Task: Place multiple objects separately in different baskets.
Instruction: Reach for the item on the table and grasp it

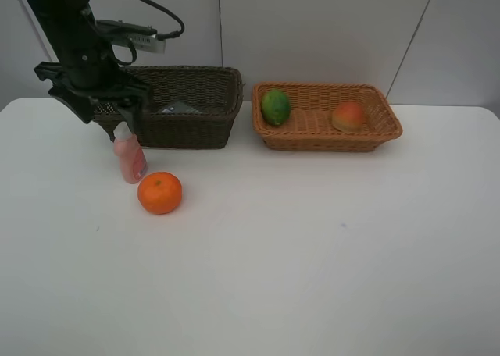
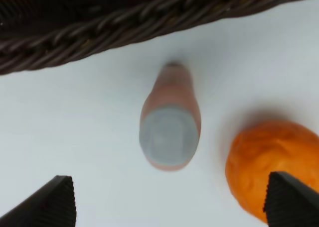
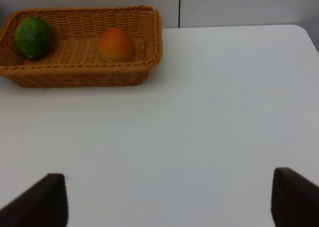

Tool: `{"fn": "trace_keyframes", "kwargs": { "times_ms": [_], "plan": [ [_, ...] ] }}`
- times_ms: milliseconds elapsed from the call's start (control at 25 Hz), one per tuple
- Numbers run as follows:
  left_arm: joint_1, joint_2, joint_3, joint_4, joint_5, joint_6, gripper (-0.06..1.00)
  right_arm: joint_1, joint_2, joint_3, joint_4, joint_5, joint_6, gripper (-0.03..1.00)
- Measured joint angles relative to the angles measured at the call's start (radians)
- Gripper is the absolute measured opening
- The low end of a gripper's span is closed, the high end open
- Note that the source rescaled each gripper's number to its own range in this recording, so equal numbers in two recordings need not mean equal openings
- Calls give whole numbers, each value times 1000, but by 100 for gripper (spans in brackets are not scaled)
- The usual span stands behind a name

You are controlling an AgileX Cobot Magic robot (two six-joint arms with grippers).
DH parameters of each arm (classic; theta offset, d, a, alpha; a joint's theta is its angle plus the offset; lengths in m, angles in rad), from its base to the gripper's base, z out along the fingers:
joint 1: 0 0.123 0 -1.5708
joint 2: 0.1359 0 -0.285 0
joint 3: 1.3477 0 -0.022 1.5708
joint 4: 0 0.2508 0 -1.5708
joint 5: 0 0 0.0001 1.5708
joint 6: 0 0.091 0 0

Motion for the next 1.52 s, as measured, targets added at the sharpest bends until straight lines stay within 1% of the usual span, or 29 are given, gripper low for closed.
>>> {"fn": "trace_keyframes", "kwargs": {
  "times_ms": [120, 320, 1120, 1520],
  "plan": [
    [0, 5, 18, -6, -37, 0, 98, 0, 0, 0, 0, 0, 0, 88],
    [0, 50, 18, -6, -68, 18, 98, 0, 0, 0, 0, 0, 0, 88],
    [0, 203, 20, -6, -212, 26, 98, 0, 0, 0, 0, 0, 0, 88],
    [0, 203, 20, -10, -249, 26, 98, 0, 0, 0, 0, 0, 0, 88]
  ]
}}
